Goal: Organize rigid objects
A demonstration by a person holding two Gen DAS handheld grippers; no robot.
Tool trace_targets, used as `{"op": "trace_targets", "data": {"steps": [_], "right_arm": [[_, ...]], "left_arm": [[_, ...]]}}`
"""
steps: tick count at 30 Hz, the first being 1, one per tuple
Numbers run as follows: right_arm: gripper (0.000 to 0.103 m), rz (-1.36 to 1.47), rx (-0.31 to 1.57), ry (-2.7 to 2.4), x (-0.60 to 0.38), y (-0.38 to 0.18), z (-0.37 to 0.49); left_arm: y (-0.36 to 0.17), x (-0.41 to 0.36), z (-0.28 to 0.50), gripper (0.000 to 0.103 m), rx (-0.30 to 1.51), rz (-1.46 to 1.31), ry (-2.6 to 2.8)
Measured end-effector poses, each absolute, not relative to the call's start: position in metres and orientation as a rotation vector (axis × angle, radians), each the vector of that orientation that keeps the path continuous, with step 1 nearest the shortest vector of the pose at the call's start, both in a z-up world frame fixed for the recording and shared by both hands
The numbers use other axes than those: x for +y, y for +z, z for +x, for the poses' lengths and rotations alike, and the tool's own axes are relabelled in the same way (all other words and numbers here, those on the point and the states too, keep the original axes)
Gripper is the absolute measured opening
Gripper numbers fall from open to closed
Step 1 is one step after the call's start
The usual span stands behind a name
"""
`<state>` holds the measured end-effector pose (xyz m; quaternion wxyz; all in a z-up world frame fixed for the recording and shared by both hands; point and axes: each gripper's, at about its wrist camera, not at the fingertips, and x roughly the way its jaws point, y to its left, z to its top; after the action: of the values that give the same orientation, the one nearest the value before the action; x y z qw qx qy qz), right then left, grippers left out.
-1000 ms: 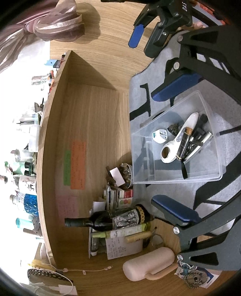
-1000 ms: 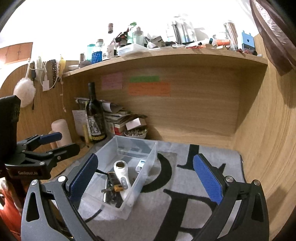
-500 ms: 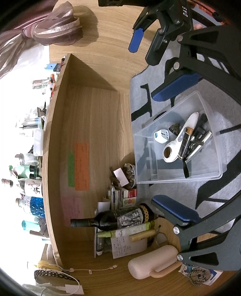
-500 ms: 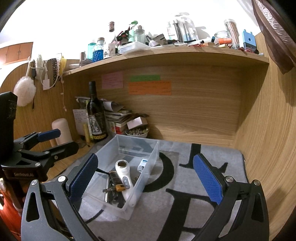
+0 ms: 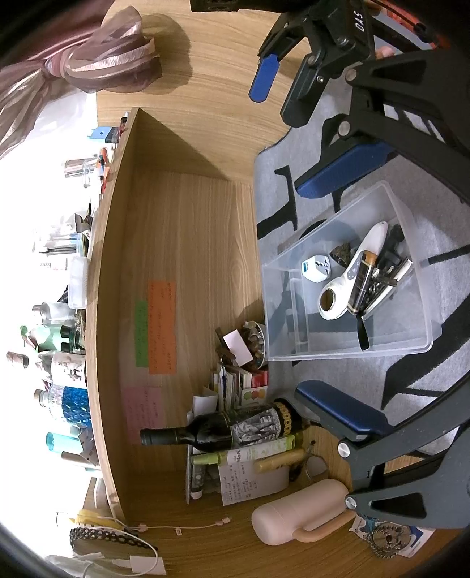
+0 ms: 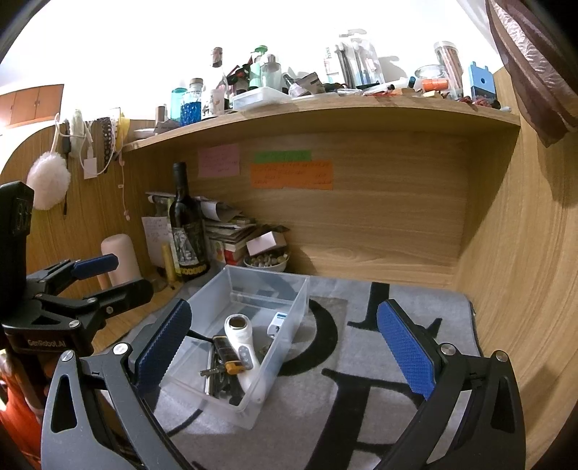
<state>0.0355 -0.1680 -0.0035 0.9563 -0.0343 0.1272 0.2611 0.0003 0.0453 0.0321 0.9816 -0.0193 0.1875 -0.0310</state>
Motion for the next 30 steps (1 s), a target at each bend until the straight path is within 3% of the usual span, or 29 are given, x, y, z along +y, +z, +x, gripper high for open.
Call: {"op": "trace_targets", "data": {"steps": [30], "right_arm": [[0.103,-0.083,0.247,0.535,-0.172,-0.001,0.032]], "left_arm": [[0.032,0.035,0.000,0.103,0.387,-0.045,-0.070]]}}
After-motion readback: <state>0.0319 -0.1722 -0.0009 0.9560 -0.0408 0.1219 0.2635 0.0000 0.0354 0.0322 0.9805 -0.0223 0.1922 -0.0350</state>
